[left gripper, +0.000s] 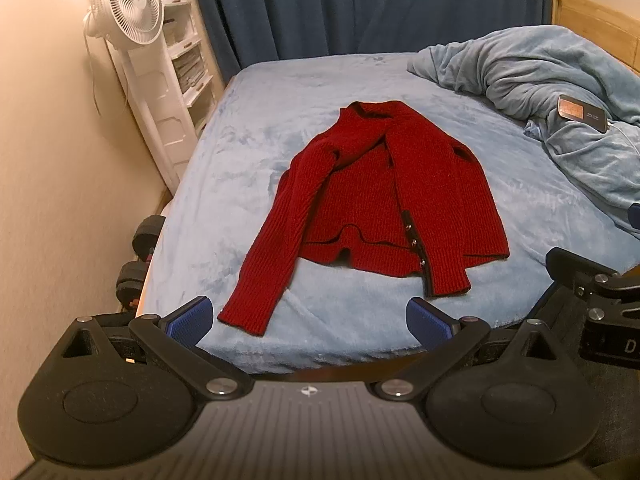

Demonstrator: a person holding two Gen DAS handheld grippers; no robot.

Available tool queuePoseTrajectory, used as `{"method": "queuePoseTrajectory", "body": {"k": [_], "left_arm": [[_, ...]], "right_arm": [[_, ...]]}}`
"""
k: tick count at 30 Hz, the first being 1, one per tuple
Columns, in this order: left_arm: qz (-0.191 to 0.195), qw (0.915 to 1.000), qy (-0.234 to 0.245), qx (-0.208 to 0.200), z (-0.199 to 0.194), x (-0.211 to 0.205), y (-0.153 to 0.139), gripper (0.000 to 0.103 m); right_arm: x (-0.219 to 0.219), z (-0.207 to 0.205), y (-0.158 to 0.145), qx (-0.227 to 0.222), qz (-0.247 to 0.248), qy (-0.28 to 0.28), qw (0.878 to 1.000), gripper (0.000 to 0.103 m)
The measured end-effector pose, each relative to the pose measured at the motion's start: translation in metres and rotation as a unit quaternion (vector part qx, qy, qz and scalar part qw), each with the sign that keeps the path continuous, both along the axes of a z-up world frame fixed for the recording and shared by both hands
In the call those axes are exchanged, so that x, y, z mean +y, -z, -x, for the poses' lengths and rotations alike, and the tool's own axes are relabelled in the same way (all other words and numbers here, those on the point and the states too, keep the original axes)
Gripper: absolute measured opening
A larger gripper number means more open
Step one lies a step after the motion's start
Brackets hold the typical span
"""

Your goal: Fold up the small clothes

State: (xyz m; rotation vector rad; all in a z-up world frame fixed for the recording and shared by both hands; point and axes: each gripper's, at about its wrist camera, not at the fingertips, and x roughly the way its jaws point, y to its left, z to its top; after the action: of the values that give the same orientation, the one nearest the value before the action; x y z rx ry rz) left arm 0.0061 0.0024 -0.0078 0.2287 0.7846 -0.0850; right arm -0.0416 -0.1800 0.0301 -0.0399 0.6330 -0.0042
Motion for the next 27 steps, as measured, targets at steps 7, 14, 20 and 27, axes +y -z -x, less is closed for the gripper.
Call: {"method": "queuePoseTrajectory", "body": {"k": [7,14,20,27], "left_arm": [[0.000,1.0000,-0.001,0.002,0.0003,0.0006,0.0005,0.103],[0.000,1.0000,-0.001,0.003,0.0005,0.0005,0.0004,0.103],[0.001,1.0000,-0.002,0.004,0.0008,-0.0001,0.0006,0.103],[0.001,1.0000,-0.002,0.004,0.0006,0.0000,0.0004,0.103]], "right_arm": [[0.0025,0.0009,0.0020,0.004,-0.001,0.000,1.000,0.102],[0.0028,0.0012,0.0024,0.005,-0.001,-0.001,1.000,0.102],[0.0038,0.0009,0.0027,0.005,-0.001,-0.001,1.000,0.102],[0.0037,0.0007,0.0025,0.005,0.000,-0.001,1.000,0.102]]}}
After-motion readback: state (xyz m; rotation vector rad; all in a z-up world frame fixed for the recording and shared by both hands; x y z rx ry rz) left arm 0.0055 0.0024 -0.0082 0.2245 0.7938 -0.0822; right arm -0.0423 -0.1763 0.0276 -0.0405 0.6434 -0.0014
